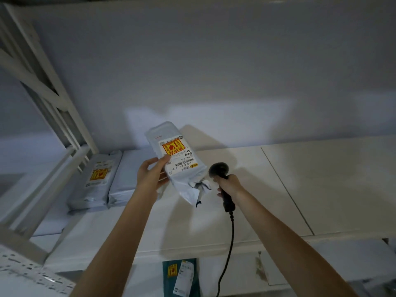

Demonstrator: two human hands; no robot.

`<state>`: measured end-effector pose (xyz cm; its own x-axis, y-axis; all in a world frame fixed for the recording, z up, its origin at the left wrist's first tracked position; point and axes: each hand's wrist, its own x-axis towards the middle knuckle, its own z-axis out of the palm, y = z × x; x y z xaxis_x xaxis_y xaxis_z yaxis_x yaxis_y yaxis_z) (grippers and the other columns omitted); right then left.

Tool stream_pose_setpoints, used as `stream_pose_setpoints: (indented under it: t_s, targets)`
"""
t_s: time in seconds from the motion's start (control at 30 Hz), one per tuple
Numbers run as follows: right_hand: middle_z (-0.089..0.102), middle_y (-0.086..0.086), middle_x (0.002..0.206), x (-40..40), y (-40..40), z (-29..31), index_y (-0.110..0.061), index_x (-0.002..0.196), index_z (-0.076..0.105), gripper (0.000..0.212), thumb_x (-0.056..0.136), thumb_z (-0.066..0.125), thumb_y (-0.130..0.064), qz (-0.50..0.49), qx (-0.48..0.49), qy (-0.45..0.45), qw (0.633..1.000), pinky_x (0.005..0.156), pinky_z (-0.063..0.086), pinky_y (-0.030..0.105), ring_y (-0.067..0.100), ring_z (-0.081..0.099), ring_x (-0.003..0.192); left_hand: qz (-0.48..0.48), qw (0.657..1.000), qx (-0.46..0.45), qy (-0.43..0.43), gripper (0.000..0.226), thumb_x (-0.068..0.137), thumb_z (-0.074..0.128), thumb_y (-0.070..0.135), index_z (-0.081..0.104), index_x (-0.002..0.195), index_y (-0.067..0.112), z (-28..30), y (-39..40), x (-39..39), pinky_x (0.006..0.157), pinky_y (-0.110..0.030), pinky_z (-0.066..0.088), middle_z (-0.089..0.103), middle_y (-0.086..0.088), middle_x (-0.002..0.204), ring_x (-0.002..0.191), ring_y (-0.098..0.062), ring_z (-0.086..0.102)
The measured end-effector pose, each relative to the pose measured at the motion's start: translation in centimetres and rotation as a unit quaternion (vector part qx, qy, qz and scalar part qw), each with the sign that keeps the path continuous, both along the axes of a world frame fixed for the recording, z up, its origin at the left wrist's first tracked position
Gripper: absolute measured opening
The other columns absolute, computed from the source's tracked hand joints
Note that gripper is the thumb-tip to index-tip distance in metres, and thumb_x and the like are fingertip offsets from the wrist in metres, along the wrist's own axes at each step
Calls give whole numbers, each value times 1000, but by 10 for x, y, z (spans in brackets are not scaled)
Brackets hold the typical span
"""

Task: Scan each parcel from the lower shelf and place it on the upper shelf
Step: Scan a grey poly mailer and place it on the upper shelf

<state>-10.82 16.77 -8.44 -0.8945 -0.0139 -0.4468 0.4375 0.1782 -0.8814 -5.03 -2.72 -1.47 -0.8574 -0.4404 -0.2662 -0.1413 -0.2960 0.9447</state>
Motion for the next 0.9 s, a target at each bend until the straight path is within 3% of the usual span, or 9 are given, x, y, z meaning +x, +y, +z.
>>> stream_pose_setpoints:
  t_s: [0.13, 0.33, 0.4, 0.47, 0.57, 0.67, 0.73, 0.8, 0.9]
  targets:
    - [47, 8, 58, -6, -3, -10, -9, 61, 46, 32, 86, 61, -20, 11, 46, 17, 999, 56, 37, 30, 21, 45, 52, 3, 1000, 2, -7, 40, 81, 72, 19, 56, 116, 7, -5, 9, 7, 64, -29, 55, 68, -8, 85, 74, -19, 67]
    - [46, 4, 63, -6, 1, -19, -9, 59, 43, 37, 94, 49, -18, 47, 114, 22, 992, 69, 34, 30, 19, 47, 66, 11, 1000, 6, -3, 35, 81, 72, 22, 55, 110, 13, -10, 35, 11, 67, -30, 55, 68, -7, 89, 74, -18, 67]
    - [59, 8, 80, -5, 4, -19, -5, 75, 56, 25, 95, 48, -18, 79, 151, 49, 984, 76, 38, 31, 24, 56, 88, 2, 1000, 7, -4, 35, 81, 72, 23, 55, 109, 13, -9, 43, 14, 68, -31, 56, 69, -6, 87, 74, -18, 67]
    - [62, 17, 108, -3, 8, -19, 1, 107, 61, 33, 91, 51, -25, 34, 172, 116, 978, 86, 43, 32, 29, 57, 107, -5, 1000, 10, 2, 35, 81, 73, 23, 56, 109, 14, -7, 48, 19, 66, -30, 56, 69, -5, 85, 73, -18, 68]
    - [51, 6, 117, 24, 23, 6, -7, 124, 53, 38, 88, 48, -18, -67, -49, 226, 971, 92, 38, 26, 19, 49, 113, -16, 1000, 12, 10, 33, 81, 72, 24, 56, 109, 14, -4, 49, 25, 63, -28, 55, 69, -4, 84, 73, -16, 67]
    - [47, -2, 134, 52, 47, 27, -8, 137, 44, 65, 73, 50, -6, 42, -203, 230, 951, 106, 38, 31, 13, 42, 130, -24, 999, 23, 14, 31, 81, 72, 25, 57, 106, 14, 2, 48, 33, 61, -27, 54, 69, -4, 83, 70, -15, 66]
    - [43, -11, 139, 76, 58, 42, -18, 141, 37, 81, 63, 58, -19, 144, -186, 253, 939, 108, 37, 26, 4, 38, 133, -39, 999, 24, 21, 26, 81, 72, 26, 56, 99, 15, 8, 51, 42, 59, -26, 53, 69, -3, 81, 67, -14, 66]
    - [43, -13, 142, 101, 62, 56, -25, 141, 35, 80, 66, 66, -24, 197, -151, 263, 932, 106, 40, 23, -1, 41, 132, -77, 997, 13, 29, 25, 82, 71, 29, 57, 97, 14, 12, 55, 56, 59, -26, 52, 70, -4, 84, 69, -15, 67]
    - [42, 0, 148, 138, 63, 70, -15, 147, 30, 74, 82, 66, -16, 184, -101, 308, 928, 112, 37, 37, 12, 41, 136, -162, 985, 1, 55, 40, 83, 68, 34, 62, 112, 7, 19, 64, 77, 70, -31, 54, 73, -9, 101, 88, -22, 69]
